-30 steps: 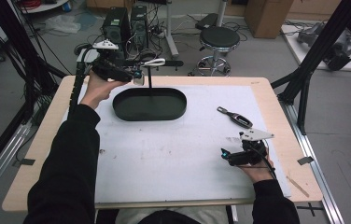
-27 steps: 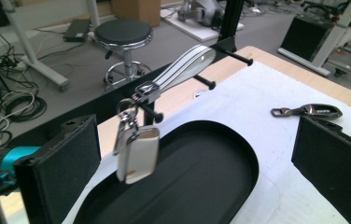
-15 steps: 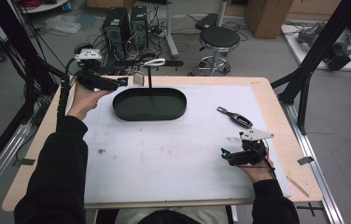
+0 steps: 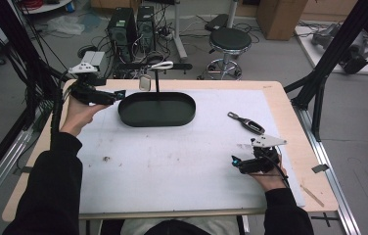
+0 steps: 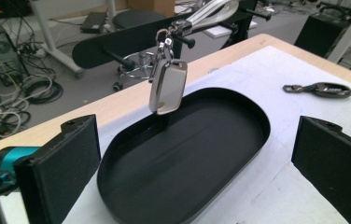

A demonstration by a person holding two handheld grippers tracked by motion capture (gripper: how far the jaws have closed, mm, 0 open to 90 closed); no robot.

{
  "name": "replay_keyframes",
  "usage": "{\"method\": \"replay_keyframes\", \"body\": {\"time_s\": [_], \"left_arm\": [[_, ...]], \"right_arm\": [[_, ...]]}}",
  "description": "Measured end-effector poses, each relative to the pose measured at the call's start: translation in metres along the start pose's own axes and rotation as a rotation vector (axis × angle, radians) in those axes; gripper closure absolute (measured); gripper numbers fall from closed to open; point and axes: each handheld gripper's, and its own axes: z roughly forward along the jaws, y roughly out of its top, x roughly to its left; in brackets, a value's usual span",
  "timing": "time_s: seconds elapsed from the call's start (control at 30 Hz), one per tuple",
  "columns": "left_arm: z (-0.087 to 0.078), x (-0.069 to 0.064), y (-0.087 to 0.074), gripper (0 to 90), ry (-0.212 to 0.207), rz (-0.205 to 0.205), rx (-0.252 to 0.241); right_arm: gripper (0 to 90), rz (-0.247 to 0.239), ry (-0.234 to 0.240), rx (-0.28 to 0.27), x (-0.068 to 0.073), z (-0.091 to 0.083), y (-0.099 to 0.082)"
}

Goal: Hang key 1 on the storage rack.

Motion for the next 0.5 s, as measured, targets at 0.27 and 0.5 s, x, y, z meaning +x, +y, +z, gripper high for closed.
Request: {"method": "replay_keyframes", "body": {"time_s": [0.27, 0.5], "left_arm": [[-0.006, -0.002, -0.020, 1.7, 0.002, 0.010, 0.030], [-0.012, -0.003, -0.028, 1.7, 0.007, 0.021, 0.043]], "right_arm": [[0.8, 0.001, -0.001, 0.001, 0.000, 0.001, 0.000], [0.8, 0.000, -0.001, 0.005, 0.001, 0.002, 0.000]]}}
